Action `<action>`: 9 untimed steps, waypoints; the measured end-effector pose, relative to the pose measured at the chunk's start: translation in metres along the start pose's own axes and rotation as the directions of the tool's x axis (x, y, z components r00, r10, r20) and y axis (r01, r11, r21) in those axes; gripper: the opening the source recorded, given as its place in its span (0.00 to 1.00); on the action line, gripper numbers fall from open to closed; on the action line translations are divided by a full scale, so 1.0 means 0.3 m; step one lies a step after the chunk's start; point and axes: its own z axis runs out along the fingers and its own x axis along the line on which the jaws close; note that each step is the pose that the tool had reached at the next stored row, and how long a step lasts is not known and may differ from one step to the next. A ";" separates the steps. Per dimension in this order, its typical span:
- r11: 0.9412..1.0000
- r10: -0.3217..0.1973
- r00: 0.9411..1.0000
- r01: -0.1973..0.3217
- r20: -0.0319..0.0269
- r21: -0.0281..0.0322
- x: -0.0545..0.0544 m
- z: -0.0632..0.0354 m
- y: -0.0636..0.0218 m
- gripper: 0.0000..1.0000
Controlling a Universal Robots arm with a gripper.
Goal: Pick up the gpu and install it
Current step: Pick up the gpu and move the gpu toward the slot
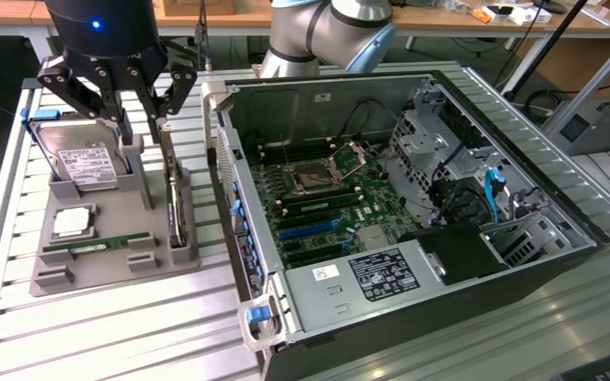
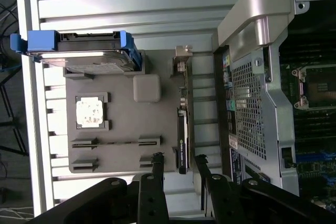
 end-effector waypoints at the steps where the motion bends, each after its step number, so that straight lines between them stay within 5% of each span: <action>1: 1.000 0.000 1.000 0.000 0.000 0.000 0.000 0.000 0.000 0.36; 3: 1.000 0.000 1.000 0.000 0.000 0.000 0.000 0.002 0.000 0.36; 5: 1.000 0.000 1.000 0.000 0.000 0.000 0.001 0.038 -0.003 0.36; 9: 1.000 0.000 1.000 0.000 0.000 0.000 0.001 0.040 -0.003 0.36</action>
